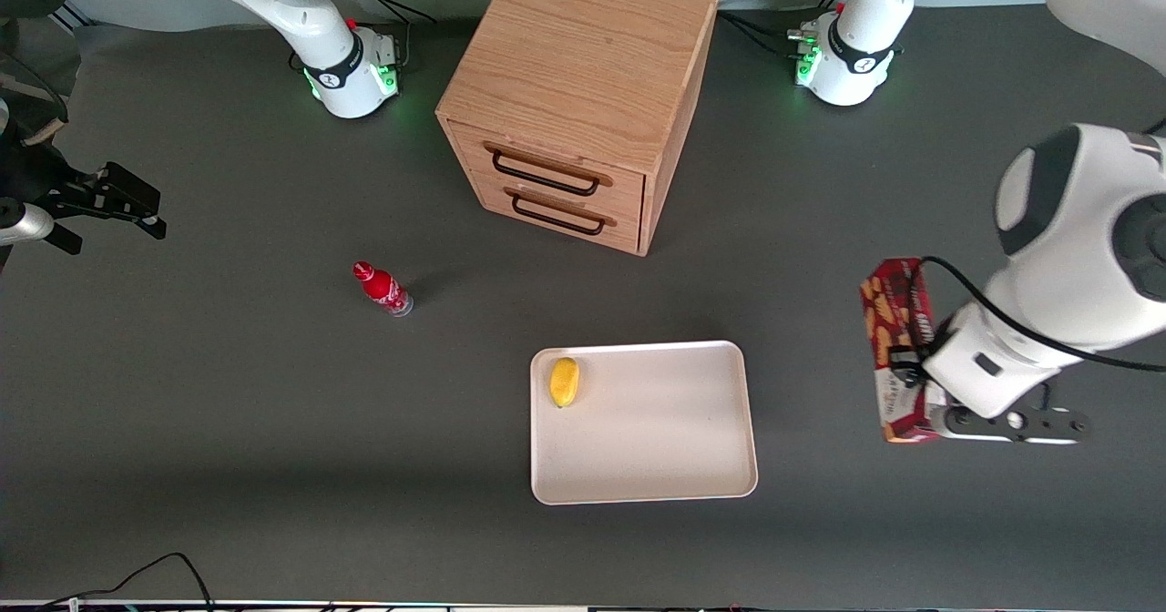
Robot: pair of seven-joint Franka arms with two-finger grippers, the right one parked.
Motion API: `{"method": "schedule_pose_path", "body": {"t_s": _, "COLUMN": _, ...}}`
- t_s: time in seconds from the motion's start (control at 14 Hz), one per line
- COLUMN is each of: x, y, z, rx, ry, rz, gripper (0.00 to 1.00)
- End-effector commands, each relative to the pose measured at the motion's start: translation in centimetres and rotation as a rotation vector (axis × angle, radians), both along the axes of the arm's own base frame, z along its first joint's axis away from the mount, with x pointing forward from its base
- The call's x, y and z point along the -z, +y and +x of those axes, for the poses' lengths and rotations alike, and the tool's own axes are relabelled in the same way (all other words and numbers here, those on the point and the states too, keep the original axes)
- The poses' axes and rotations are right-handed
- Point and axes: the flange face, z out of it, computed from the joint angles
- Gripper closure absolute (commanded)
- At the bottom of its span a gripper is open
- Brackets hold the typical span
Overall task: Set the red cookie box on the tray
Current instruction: 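Lift the box and carry it with the left gripper over the tray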
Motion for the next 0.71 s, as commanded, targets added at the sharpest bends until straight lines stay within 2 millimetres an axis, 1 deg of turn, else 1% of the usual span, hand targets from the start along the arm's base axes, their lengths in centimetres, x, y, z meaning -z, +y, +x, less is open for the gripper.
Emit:
{"method": "schedule_pose_path", "body": {"t_s": 0.0, "x": 0.9, "y": -6.8, "z": -0.7, "rx": -0.082, "ry": -0.005, "rz": -0.028, "gripper": 1.0}}
{"method": "schedule_pose_path", "body": {"t_s": 0.07, "x": 2.0, "y": -8.6, "z": -0.5, "rx": -0.092, "ry": -0.024, "rz": -0.049, "gripper": 1.0}}
{"method": "schedule_pose_path", "body": {"t_s": 0.14, "x": 3.7, "y": -10.2, "z": -0.1, "rx": -0.098, "ry": -0.039, "rz": -0.067, "gripper": 1.0}}
{"method": "schedule_pose_path", "body": {"t_s": 0.21, "x": 5.8, "y": -11.5, "z": 0.5, "rx": -0.102, "ry": -0.049, "rz": -0.087, "gripper": 1.0}}
{"method": "schedule_pose_path", "body": {"t_s": 0.29, "x": 7.6, "y": -12.4, "z": 1.0, "rx": -0.096, "ry": -0.069, "rz": -0.098, "gripper": 1.0}}
{"method": "schedule_pose_path", "body": {"t_s": 0.43, "x": 13.2, "y": -14.0, "z": 1.8, "rx": -0.099, "ry": -0.079, "rz": -0.063, "gripper": 1.0}}
{"method": "schedule_pose_path", "body": {"t_s": 0.5, "x": 16.1, "y": -13.9, "z": 2.3, "rx": -0.129, "ry": -0.074, "rz": -0.046, "gripper": 1.0}}
{"method": "schedule_pose_path", "body": {"t_s": 0.57, "x": 18.3, "y": -14.8, "z": 2.4, "rx": -0.117, "ry": -0.077, "rz": -0.044, "gripper": 1.0}}
{"method": "schedule_pose_path", "body": {"t_s": 0.64, "x": 20.3, "y": -14.8, "z": 2.7, "rx": -0.121, "ry": -0.077, "rz": -0.046, "gripper": 1.0}}
